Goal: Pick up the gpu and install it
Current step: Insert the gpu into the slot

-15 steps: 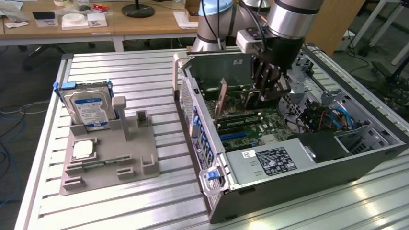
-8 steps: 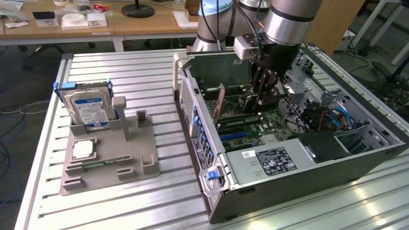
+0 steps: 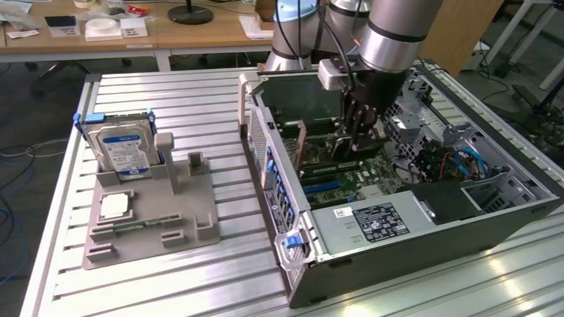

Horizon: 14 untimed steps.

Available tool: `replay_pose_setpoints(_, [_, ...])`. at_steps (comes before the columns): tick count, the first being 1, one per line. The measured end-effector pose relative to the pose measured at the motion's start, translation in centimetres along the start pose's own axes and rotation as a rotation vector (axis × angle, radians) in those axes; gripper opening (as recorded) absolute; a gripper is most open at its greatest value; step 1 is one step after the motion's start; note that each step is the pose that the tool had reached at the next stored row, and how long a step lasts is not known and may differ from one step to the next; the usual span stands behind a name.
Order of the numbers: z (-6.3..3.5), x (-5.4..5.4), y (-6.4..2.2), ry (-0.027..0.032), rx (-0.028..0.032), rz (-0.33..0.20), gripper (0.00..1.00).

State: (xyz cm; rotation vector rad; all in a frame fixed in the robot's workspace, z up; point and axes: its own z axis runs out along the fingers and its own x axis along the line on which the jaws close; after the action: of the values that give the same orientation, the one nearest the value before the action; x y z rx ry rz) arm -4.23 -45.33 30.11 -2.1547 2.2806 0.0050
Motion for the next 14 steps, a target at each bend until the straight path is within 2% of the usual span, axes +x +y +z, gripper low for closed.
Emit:
replay_pose_setpoints(5, [0.83, 0.1, 0.08, 0.0002, -0.0013, 0.006, 0.28])
replay_pose_setpoints(8, [1.17, 0.1, 0.13, -0.0003, -0.0018, -0.028, 0.28])
replay_pose_setpoints(10, [1.25, 0.1, 0.14, -0.003, -0.0016, -0.042, 0.28])
replay_pose_setpoints(14, [1.5, 0.1, 0.15, -0.0057, 0.0115, -0.052, 0.28])
